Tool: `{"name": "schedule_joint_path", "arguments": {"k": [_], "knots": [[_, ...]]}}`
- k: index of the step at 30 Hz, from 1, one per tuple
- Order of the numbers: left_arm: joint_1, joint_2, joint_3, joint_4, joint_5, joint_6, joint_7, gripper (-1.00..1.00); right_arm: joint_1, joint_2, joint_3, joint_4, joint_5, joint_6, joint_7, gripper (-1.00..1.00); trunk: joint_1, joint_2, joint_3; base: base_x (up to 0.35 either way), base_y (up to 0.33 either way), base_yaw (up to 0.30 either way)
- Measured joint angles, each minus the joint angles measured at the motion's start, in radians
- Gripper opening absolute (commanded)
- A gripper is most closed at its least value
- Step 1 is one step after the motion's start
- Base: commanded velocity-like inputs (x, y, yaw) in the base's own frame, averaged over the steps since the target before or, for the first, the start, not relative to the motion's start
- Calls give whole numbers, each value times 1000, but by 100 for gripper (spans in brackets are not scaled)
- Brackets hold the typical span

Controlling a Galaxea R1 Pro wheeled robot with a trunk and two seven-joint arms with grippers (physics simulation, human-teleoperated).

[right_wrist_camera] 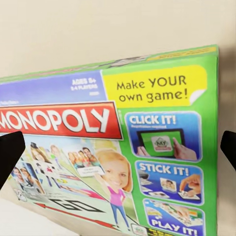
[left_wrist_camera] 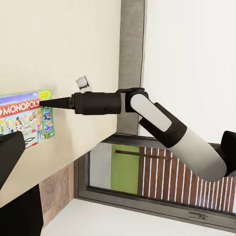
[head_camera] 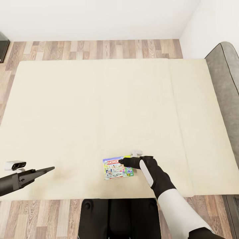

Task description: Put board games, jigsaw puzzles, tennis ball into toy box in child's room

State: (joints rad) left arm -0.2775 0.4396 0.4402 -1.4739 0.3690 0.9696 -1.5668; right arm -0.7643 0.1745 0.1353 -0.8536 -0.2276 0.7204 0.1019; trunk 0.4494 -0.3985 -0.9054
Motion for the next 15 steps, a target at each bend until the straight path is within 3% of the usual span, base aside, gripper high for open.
{"name": "schedule_joint_path", "arguments": {"k": [15], "knots": [[0,0,0,0,0,0,0,100,0,0,0,26,-1,16,-1,100,0,0,0,0,0,0]]}}
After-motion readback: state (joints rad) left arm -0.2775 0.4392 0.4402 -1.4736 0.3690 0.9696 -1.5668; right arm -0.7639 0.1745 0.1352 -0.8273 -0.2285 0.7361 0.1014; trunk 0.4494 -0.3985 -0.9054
